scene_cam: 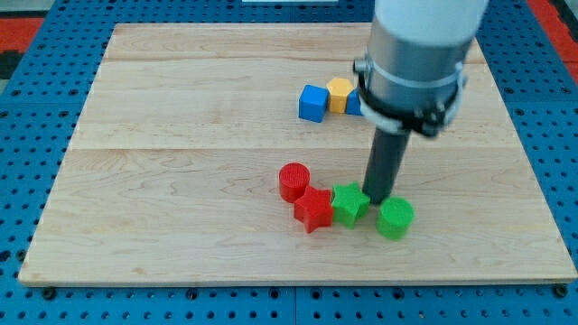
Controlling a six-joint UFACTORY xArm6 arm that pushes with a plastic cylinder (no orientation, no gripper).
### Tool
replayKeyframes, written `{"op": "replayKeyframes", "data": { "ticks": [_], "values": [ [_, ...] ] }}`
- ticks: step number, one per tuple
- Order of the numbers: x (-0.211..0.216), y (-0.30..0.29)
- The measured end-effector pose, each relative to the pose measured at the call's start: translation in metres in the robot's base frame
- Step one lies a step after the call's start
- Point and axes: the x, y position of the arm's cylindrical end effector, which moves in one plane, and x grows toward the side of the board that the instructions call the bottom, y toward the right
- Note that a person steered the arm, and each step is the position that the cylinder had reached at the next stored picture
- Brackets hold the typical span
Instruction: Move the green circle closer to the green star
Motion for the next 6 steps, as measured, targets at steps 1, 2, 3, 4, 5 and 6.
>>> {"op": "replayKeyframes", "data": {
  "ticks": [1,2,3,4,5,6],
  "values": [
    [0.019,0.022],
    [0.020,0.001],
    [0.014,0.023],
    [0.016,0.108],
    [0.061,0.107],
    [0.080,0.052]
  ]
}}
